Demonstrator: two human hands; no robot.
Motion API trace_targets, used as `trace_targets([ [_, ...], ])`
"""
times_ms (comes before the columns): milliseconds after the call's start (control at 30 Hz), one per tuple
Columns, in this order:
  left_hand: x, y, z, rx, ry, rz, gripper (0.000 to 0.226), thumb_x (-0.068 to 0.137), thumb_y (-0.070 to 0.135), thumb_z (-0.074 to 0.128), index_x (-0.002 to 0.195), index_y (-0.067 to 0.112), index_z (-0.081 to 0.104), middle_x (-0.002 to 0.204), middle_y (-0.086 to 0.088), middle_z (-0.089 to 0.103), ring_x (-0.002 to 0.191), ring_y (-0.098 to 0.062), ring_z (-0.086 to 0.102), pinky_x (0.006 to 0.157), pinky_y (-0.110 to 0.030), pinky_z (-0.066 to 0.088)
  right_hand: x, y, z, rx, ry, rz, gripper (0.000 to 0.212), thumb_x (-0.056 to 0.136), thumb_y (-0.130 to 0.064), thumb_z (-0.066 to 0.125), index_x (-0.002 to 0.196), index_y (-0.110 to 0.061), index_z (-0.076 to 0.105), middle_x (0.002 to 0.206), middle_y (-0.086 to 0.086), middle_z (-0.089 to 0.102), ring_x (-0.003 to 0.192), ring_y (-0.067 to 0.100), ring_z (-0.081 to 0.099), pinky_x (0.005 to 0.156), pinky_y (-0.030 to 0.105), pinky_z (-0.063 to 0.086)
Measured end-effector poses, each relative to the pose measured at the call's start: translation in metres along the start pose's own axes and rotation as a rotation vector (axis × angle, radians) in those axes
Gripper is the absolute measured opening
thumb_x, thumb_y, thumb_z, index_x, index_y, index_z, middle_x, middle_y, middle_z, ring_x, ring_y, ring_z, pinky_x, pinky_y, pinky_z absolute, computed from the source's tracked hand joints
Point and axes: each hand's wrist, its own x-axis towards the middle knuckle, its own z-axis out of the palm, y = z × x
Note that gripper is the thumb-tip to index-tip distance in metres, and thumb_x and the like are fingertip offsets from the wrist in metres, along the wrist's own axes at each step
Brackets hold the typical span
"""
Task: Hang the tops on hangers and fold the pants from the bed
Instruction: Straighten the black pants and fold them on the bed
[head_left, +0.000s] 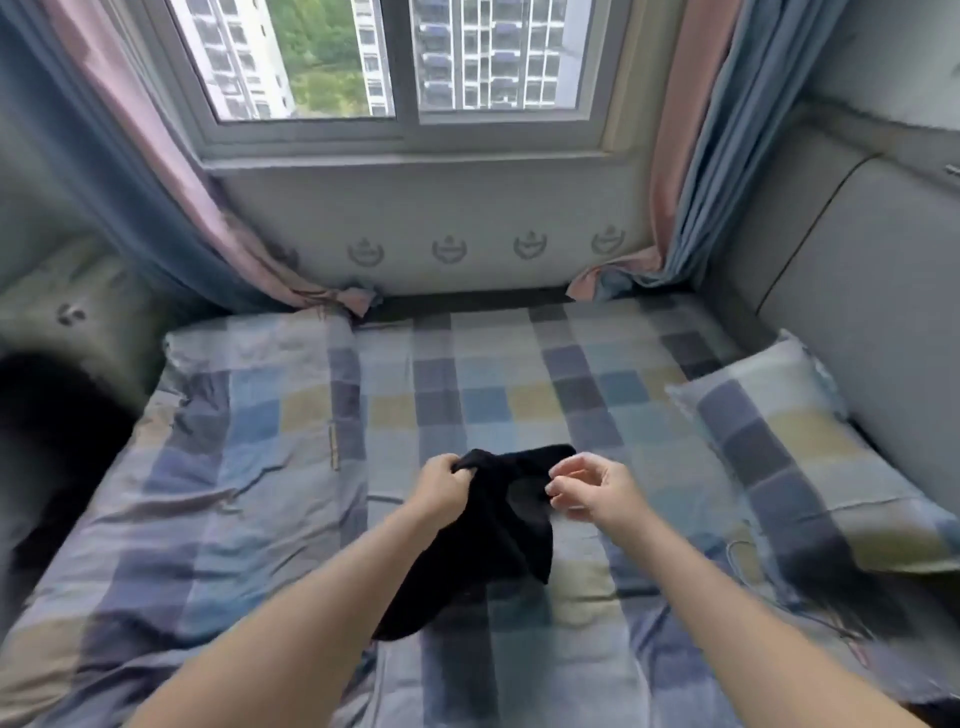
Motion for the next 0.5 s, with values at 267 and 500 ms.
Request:
trace_targets([
  [267,-0.037,-0.013,0.061,-0.837,0.066,-0.458,0.023,0.104,0.008,0.048,0.124,0.004,0.059,0.113,-0.016,0.067,0.098,-0.030,0.066,0.083,-0.041,0.055,-0.020,0.124,0.007,-0.172,-0.244,0.092,0.050,0.086,-0.032,0.078,0.130,-0.026,0.054,0.132,-0.010,0.055,0.125,0.007,0.049,0.099,0.023,0.039],
  [500,-0.062,0.009,0.085,-1.386,0.046,-0.553,0.036,0.102,-0.004,0.039,0.136,-0.017,0.043,0.136,-0.032,0.053,0.126,-0.041,0.055,0.110,-0.044,0.043,-0.022,0.142,0.017,-0.353,-0.270,0.078,0.106,0.051,-0.062,0.080,0.144,-0.033,0.038,0.139,-0.008,0.052,0.131,0.016,0.049,0.104,0.043,0.047],
])
